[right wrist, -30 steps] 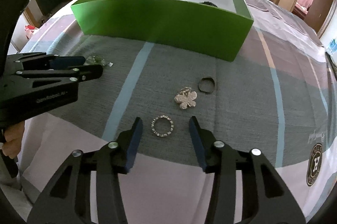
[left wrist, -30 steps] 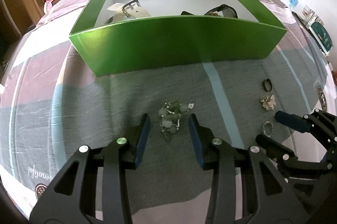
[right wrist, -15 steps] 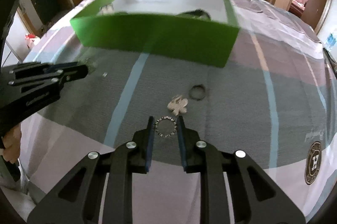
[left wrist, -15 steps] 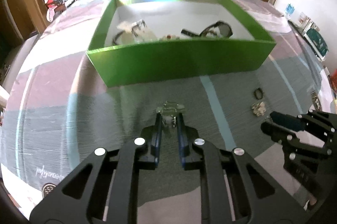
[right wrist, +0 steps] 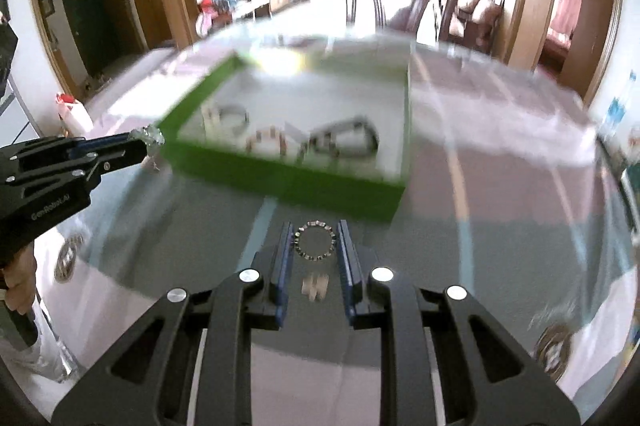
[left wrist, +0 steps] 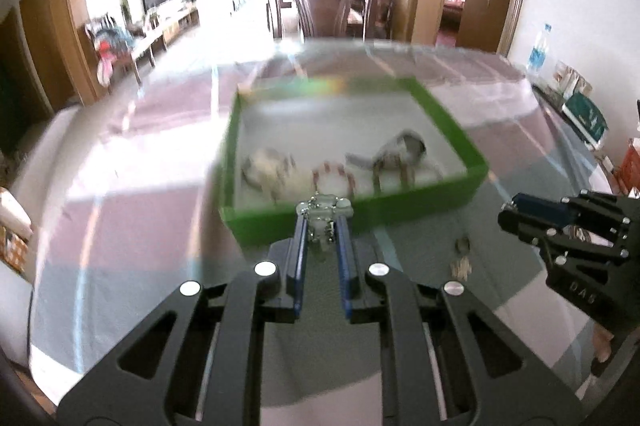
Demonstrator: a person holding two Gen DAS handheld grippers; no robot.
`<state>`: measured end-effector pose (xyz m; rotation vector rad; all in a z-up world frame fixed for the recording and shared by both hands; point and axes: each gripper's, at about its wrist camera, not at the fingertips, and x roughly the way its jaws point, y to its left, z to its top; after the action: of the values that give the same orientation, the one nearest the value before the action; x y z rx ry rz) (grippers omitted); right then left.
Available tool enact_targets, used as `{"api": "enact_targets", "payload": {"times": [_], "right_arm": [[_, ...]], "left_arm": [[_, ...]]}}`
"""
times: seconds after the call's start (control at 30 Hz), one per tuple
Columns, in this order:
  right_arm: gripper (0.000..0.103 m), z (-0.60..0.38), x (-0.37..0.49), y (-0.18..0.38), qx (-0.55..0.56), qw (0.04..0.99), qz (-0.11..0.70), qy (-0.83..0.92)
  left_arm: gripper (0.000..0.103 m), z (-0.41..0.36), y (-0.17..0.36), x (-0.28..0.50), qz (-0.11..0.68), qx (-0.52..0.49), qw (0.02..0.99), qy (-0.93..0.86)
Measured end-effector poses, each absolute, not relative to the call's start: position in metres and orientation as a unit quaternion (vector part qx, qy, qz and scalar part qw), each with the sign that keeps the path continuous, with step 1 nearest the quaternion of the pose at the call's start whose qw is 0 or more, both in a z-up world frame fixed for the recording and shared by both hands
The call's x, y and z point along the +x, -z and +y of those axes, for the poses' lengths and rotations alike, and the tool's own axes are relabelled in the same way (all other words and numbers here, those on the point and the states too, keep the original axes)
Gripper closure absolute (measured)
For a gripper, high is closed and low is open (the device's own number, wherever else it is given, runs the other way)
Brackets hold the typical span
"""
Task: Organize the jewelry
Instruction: 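Carry the crystal charm and ring into the green box and open both tools, then move the left tool to the flower charm while the right tool nears the black ring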
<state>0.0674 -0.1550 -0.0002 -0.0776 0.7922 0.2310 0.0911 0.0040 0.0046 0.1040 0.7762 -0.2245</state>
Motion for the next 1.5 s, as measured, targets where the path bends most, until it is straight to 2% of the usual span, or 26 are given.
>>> {"api": "enact_targets", "payload": {"times": [0.13, 0.23, 0.4, 0.57, 0.63, 0.67, 0.7, 0.87, 0.97, 1.07, 1.17, 1.3, 1.47, 1.5], "right_arm": [[0.081, -0.155, 0.102, -0.026, -0.037, 0.928, 0.355, -0.111], [0.081, -0.155, 0.135, -0.021, -0.034, 0.927, 0.361, -0.095], [0.081, -0.151, 0.185, 0.025, -0.014, 0.899, 0.429, -0.093], [0.081, -0.141, 0.194, 0.051, -0.018, 0.892, 0.442, -0.093], [0.071, -0.141, 0.193, 0.05, -0.019, 0.895, 0.435, -0.092], [0.059, -0.143, 0.191, 0.046, -0.016, 0.898, 0.43, -0.09], [0.053, -0.147, 0.187, 0.042, -0.012, 0.9, 0.426, -0.088], [0.053, -0.174, 0.151, 0.021, 0.004, 0.905, 0.415, -0.092], [0.053, -0.191, 0.124, 0.02, -0.012, 0.905, 0.418, -0.074], [0.053, -0.206, 0.105, 0.039, -0.031, 0.9, 0.434, -0.042], [0.053, -0.225, 0.099, 0.065, 0.002, 0.885, 0.466, -0.026], [0.053, -0.242, 0.099, 0.087, 0.036, 0.875, 0.482, 0.005], [0.052, -0.246, 0.096, 0.094, 0.042, 0.873, 0.485, 0.005], [0.052, -0.245, 0.095, 0.094, 0.041, 0.874, 0.484, 0.004]], "left_arm": [[0.089, 0.002, -0.034, 0.12, 0.351, 0.058, 0.928, 0.107], [0.089, -0.002, -0.039, 0.152, 0.351, 0.057, 0.929, 0.104], [0.089, -0.01, -0.002, 0.2, 0.39, 0.044, 0.913, 0.107], [0.088, -0.016, 0.032, 0.222, 0.422, 0.042, 0.899, 0.105], [0.078, -0.015, 0.035, 0.226, 0.421, 0.033, 0.901, 0.103], [0.069, -0.013, 0.035, 0.226, 0.42, 0.029, 0.902, 0.098], [0.067, -0.012, 0.034, 0.226, 0.419, 0.026, 0.903, 0.094], [0.052, -0.002, 0.025, 0.204, 0.42, 0.026, 0.903, 0.082], [0.051, -0.009, 0.022, 0.168, 0.417, 0.061, 0.902, 0.091], [0.046, -0.024, 0.034, 0.137, 0.427, 0.08, 0.892, 0.125], [0.044, -0.05, 0.052, 0.111, 0.447, 0.095, 0.873, 0.172], [0.033, -0.092, 0.07, 0.085, 0.452, 0.128, 0.849, 0.24], [0.033, -0.123, 0.093, 0.081, 0.452, 0.163, 0.841, 0.248], [0.038, -0.125, 0.097, 0.083, 0.455, 0.166, 0.841, 0.242]]}}
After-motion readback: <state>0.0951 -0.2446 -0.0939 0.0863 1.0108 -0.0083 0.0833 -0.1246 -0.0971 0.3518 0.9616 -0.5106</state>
